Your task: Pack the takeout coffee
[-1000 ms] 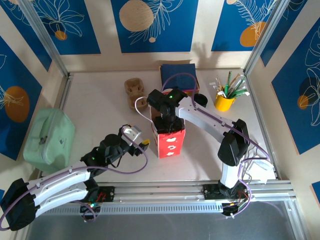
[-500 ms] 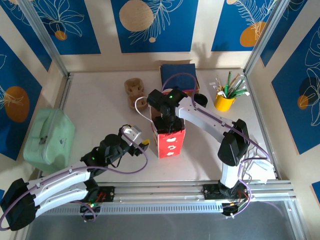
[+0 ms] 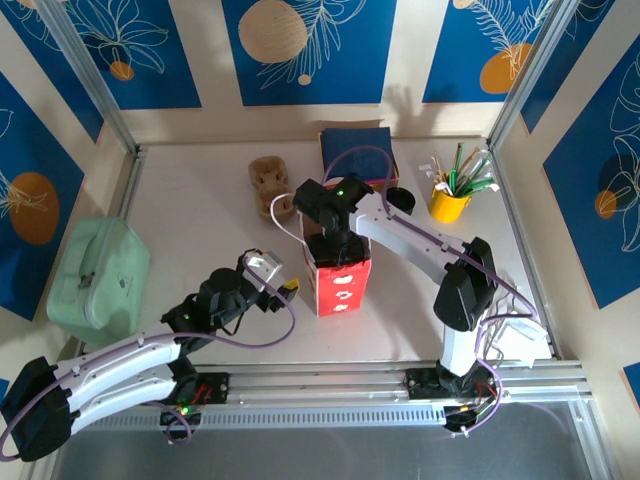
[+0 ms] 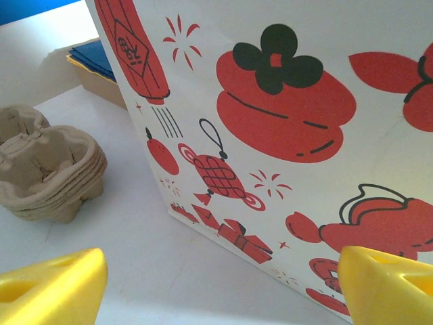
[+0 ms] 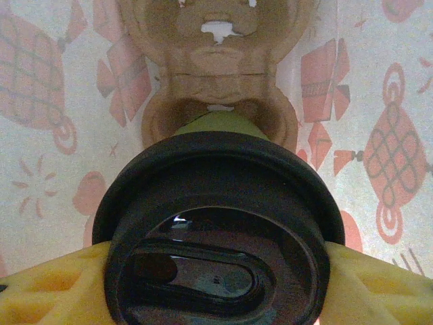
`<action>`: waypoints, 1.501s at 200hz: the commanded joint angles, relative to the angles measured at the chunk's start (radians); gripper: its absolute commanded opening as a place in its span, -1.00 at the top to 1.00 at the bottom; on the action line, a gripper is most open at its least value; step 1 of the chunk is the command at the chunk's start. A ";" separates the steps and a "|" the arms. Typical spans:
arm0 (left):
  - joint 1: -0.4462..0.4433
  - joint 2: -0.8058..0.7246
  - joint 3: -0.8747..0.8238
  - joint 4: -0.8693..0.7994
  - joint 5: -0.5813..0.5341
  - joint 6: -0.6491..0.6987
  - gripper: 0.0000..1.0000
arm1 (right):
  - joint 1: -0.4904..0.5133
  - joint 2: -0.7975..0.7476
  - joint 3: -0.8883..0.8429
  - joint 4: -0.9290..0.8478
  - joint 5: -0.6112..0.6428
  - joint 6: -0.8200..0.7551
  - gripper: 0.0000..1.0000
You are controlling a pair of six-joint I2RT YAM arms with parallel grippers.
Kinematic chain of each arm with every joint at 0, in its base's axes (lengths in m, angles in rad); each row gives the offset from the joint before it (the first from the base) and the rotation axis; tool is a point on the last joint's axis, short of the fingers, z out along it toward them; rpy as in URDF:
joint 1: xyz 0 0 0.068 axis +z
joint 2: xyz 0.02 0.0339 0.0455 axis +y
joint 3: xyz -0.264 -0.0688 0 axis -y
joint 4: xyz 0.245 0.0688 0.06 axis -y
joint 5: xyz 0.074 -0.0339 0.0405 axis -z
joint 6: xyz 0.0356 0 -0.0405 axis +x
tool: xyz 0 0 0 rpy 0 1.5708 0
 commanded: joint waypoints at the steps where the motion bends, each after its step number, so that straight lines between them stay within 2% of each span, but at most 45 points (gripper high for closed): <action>1: -0.007 -0.017 -0.010 -0.002 -0.014 0.016 -0.76 | 0.007 0.000 0.029 -0.034 -0.013 0.017 -0.25; 300: -0.007 -0.048 -0.022 -0.018 -0.017 0.008 -0.77 | -0.012 0.047 -0.068 0.062 -0.054 0.014 -0.25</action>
